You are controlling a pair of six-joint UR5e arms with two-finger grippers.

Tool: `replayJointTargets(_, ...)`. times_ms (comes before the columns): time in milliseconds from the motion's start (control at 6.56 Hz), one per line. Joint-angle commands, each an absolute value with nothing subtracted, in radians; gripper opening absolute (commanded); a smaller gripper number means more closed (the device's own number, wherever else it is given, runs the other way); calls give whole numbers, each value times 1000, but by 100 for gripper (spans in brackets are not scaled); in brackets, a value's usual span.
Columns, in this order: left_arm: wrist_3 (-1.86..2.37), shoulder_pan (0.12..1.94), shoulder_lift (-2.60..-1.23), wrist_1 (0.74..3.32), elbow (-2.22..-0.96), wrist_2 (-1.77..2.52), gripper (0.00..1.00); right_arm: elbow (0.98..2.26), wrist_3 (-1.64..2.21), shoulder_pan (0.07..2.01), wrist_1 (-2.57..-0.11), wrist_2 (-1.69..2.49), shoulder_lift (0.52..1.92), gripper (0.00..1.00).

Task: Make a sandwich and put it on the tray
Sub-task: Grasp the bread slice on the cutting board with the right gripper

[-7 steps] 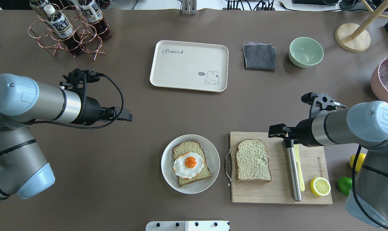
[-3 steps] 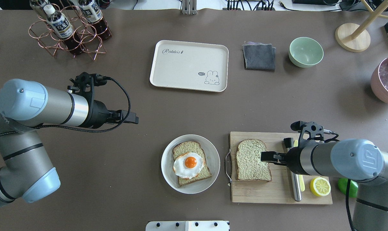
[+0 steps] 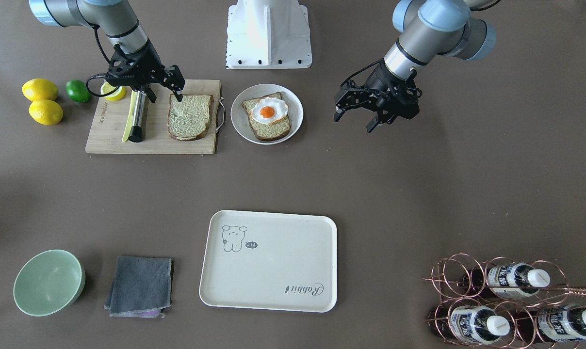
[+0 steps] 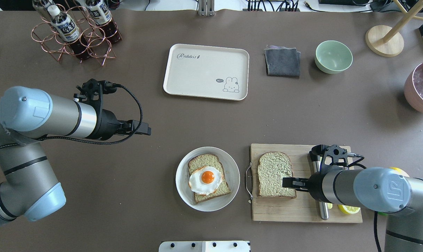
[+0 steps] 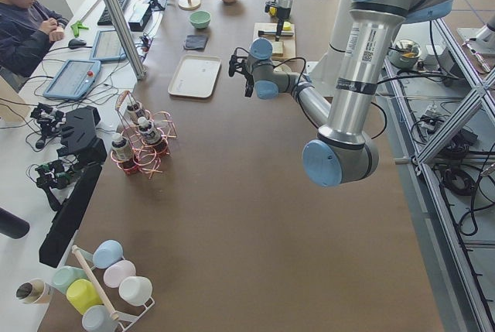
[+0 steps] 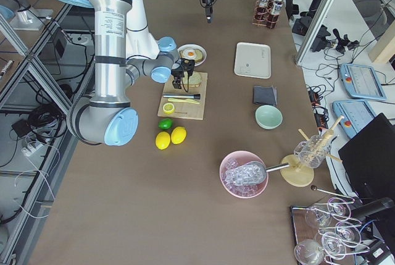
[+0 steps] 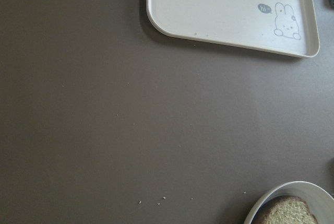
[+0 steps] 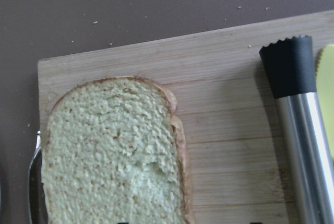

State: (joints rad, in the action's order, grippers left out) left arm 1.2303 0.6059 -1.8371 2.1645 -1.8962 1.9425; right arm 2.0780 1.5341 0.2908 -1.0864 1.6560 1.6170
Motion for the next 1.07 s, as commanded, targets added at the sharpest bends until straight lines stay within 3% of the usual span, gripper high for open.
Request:
replayJointTargets(0, 1230, 606, -1836, 2164, -1898, 1942, 98, 2069, 1534, 278, -1088, 1652, 1615, 63)
replayJointTargets(610, 1230, 606, -1838, 2164, -1901, 1942, 98, 2057, 1542, 247, -1089, 1612, 1606, 60)
replayJointTargets(762, 1229, 606, -1838, 2164, -1901, 1944, 98, 2057, 1542, 245, -1088, 1612, 1603, 18)
replayJointTargets(915, 1229, 606, -1838, 2164, -1901, 1942, 98, 2057, 1542, 244, -1089, 1612, 1606, 0)
